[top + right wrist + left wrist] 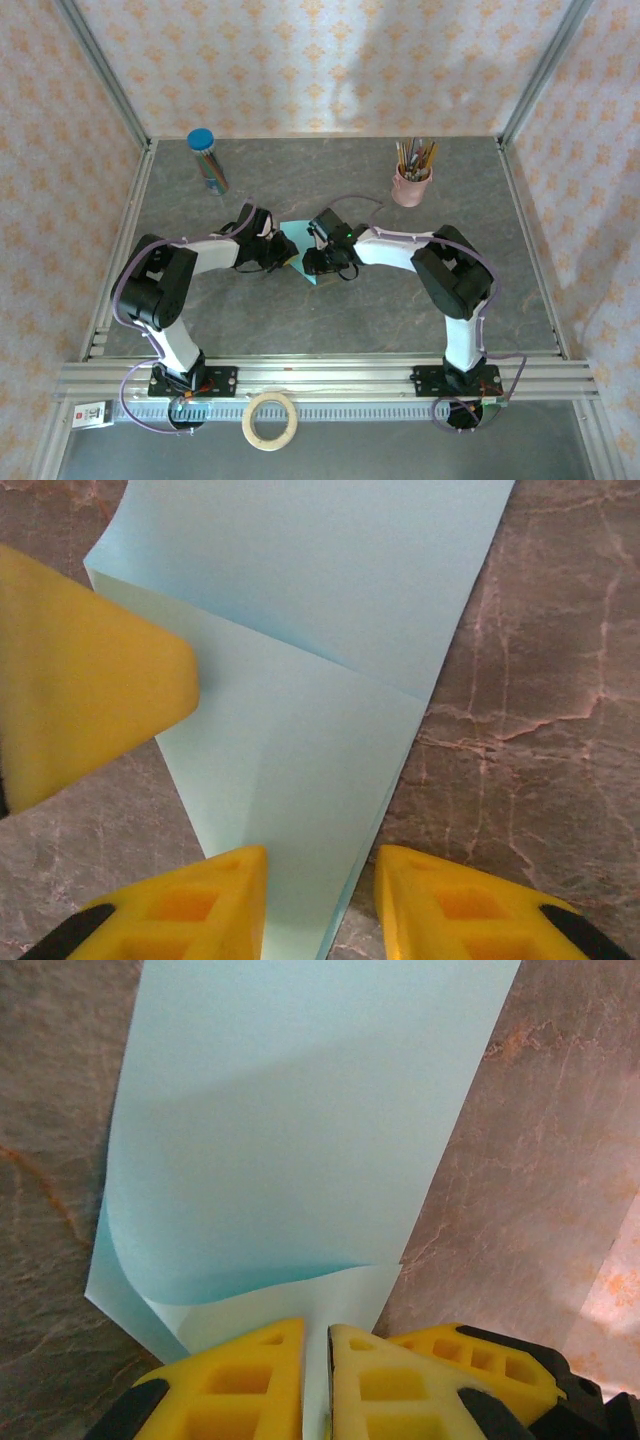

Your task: Fold a paper plane with a square sheet of paper (pick it up from the middle)

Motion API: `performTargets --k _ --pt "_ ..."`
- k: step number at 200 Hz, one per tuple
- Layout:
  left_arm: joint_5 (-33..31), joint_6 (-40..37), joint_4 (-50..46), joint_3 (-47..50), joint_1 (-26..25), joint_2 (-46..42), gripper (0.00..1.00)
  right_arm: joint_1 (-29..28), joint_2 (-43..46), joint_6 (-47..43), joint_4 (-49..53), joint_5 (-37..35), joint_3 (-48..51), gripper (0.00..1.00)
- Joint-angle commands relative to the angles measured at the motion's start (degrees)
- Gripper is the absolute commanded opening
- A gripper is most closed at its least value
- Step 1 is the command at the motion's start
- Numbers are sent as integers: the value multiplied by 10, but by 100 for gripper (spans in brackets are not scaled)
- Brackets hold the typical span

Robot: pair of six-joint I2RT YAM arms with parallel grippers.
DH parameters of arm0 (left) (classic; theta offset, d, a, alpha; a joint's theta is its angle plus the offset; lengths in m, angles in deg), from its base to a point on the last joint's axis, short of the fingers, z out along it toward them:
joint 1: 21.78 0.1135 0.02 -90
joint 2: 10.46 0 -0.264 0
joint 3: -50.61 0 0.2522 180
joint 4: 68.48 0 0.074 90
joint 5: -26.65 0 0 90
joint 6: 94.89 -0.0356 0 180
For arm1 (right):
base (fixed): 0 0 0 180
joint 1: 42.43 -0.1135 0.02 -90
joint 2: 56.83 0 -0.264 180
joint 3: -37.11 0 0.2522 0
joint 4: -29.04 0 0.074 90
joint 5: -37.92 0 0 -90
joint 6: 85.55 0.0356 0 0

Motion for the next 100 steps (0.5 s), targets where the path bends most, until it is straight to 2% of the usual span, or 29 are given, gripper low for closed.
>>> performTargets --k 1,100 --pt "4 -15 -1 -8 -3 -11 14 -15 -41 -8 56 -21 9 34" --pt "2 -29 -10 -18 -3 16 13 -29 -54 -9 72 -56 8 32"
